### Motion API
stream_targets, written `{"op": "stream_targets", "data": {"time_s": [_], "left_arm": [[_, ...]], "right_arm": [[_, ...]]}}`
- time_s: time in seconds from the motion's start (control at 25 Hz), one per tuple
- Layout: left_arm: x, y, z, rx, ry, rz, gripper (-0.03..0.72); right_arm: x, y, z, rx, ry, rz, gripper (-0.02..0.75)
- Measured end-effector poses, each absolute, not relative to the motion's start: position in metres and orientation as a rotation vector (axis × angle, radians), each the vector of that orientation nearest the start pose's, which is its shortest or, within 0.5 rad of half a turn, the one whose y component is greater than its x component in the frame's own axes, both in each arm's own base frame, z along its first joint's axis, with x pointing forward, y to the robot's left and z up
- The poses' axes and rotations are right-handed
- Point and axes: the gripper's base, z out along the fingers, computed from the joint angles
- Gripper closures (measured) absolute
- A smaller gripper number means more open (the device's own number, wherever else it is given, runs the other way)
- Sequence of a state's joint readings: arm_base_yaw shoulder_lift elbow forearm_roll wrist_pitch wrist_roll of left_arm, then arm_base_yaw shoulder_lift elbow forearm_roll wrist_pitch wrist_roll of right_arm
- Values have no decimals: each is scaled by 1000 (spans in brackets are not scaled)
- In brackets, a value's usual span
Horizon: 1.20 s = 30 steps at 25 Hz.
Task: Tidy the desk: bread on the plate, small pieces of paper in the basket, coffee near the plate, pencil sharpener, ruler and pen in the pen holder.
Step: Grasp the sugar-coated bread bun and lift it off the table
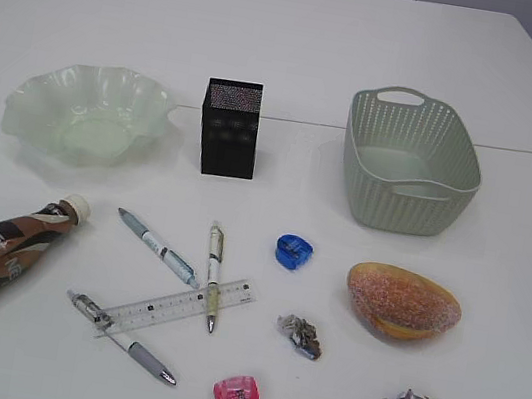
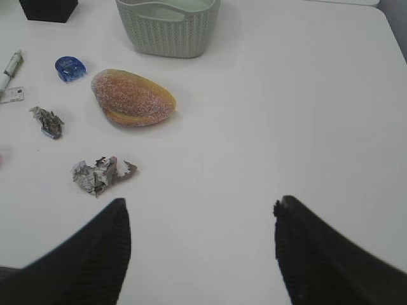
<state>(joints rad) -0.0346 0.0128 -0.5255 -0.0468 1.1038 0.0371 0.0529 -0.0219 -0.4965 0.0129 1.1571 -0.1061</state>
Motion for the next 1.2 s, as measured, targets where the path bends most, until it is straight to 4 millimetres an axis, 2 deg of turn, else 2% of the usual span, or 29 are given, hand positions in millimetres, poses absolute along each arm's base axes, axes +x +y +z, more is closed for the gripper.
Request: {"op": "stream_targets", "data": {"time_s": [1.2], "left_arm": [[-8, -4, 281, 80, 2073, -56, 317]], "right_arm": [[-12, -1, 268, -169, 2116, -32, 214]]}}
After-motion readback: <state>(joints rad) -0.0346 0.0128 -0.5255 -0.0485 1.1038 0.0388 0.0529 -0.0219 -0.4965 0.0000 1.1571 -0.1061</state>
